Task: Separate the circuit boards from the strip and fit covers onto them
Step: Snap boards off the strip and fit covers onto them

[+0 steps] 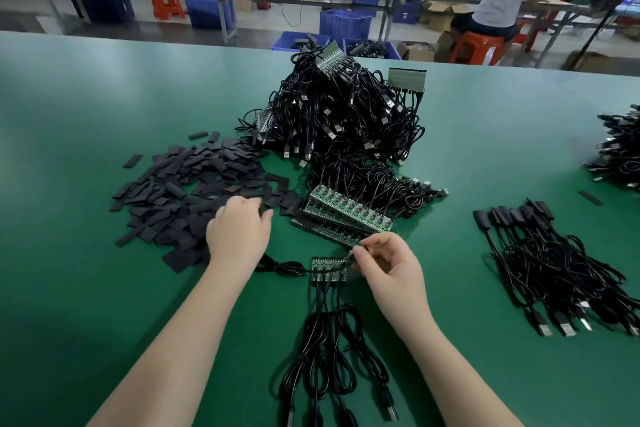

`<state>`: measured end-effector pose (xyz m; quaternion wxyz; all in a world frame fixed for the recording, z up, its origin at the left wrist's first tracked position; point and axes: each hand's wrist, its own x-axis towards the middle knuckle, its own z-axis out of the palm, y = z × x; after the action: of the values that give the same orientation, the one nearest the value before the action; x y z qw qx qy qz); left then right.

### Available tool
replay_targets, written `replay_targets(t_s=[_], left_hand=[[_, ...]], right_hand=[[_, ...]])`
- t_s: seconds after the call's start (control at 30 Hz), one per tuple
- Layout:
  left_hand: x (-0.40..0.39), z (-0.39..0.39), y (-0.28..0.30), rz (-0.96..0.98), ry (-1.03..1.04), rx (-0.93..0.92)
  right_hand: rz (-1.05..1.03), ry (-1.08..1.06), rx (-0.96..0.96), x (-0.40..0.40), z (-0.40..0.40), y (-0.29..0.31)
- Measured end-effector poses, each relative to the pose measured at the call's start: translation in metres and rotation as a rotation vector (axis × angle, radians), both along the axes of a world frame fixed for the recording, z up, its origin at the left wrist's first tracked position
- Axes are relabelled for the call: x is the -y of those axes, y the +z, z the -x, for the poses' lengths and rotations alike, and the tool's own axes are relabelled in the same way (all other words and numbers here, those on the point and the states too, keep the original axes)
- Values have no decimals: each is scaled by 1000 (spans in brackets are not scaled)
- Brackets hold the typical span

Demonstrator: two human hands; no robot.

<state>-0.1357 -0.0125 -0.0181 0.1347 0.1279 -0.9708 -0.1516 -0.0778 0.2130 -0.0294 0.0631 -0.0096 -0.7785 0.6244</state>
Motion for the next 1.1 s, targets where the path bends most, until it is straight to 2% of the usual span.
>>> replay_targets(t_s=[0.1,0.27,0.43,0.47,0.53,0.6,0.63,0.73,0.8,0.9,1.1], left_hand=[[2,16,10,144,41,121],[6,25,23,188,33,228],[7,18,29,199,29,234],[7,14,29,206,32,210],[7,5,28,167,25,50],[-2,-9,28,7,-54,-170],[-11,-16,29,-142,-123,-234],[-43,-37,30,-652,-373,-180],[-61,-44,24,-830,-506,-75],[-74,-46,13,-948,-579,-35],[-71,-49,-3,-978,-510,-71]], right_hand=[[-55,27,-28,2,-2,-3],[-40,23,-31,2,-2,-4],[-37,33,-42,2,-2,-5],[-39,33,-43,2,-2,-6],[-41,30,-45,2,-2,-6],[-50,26,-48,2,-1,-6],[-60,26,-50,2,-1,-6],[-58,19,-65,4,0,-7],[-37,12,-69,5,-1,-6],[-1,5,-78,5,-2,-3],[64,-42,-36,2,-3,-1]])
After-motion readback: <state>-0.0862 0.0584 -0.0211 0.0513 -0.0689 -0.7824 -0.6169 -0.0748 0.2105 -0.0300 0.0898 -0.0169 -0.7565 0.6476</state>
